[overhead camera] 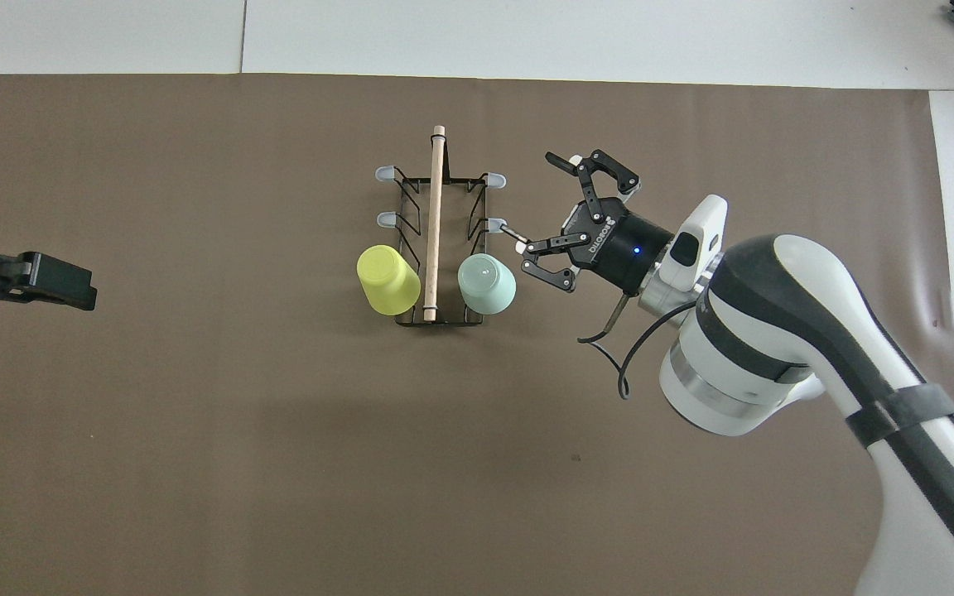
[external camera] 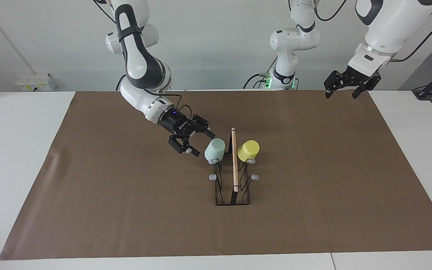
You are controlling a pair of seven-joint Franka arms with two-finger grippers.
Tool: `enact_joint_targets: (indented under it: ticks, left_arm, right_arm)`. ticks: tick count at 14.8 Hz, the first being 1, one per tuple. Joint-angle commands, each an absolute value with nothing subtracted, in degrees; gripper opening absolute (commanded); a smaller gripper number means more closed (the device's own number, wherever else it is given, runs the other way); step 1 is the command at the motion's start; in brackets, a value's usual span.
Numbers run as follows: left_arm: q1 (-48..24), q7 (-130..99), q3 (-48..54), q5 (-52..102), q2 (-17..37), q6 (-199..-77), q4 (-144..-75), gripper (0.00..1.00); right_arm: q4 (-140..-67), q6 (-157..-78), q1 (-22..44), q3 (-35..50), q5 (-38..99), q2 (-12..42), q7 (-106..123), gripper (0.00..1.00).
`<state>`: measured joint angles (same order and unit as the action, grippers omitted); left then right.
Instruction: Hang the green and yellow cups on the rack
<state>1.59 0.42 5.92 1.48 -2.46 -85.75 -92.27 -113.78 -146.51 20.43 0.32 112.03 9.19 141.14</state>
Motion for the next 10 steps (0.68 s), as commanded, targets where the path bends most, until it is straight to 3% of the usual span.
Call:
enact_joint_targets:
  ticks: [1, 10]
  left_arm:
    - [2.37, 1.05, 6.24, 1.32, -4.31, -85.96, -94.3, 1.0]
    - [2.55, 0.97, 6.24, 1.32, -4.39, -85.61, -94.31, 1.0]
  right_arm:
    - [-111.46, -144.68, 16.02, 0.7, 101.12, 10.28, 140.89, 1.0]
    - [-104.33, -120.08, -0.25, 0.62, 69.12, 11.6, 131.34, 1.0]
